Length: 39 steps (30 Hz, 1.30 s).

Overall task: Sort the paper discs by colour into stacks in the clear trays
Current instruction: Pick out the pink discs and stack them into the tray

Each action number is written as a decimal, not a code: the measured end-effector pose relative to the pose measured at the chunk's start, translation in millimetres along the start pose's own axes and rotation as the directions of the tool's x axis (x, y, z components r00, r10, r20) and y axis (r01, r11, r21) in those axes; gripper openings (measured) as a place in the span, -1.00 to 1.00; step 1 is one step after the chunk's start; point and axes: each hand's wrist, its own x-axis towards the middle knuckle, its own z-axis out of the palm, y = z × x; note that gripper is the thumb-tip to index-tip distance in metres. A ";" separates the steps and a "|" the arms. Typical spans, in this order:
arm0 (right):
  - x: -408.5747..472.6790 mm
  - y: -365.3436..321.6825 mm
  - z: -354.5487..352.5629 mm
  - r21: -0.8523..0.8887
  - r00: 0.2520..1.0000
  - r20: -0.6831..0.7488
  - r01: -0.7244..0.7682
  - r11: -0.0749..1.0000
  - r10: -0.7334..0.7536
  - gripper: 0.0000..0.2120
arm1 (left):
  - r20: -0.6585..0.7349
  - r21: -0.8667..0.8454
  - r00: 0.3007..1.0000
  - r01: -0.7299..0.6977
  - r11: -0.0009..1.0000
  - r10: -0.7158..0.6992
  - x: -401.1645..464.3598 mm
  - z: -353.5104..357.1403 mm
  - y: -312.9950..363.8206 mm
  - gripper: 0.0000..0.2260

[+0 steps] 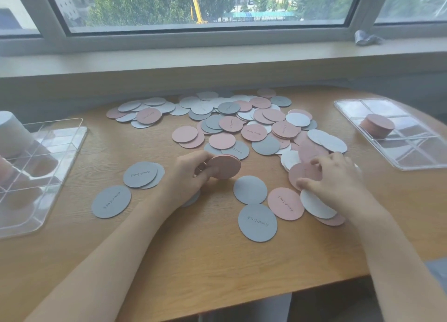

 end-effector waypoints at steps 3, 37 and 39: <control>1.0 -1.8 0.2 0.047 0.999 -0.032 0.014 0.999 -0.012 -0.43 | -0.006 -0.016 1.000 0.001 1.000 -0.001 -0.3 -0.7 1.3 -0.91; -16.9 -21.3 -14.8 0.250 0.859 0.237 0.398 0.883 -0.454 -0.55 | 0.018 -0.053 1.000 0.022 0.998 -0.021 -3.0 -1.3 5.1 -0.78; -18.2 -13.3 -17.8 0.159 0.854 0.302 0.393 0.906 -0.423 -0.47 | 0.022 -0.061 1.000 0.018 0.998 -0.017 -2.8 -2.0 7.1 -0.74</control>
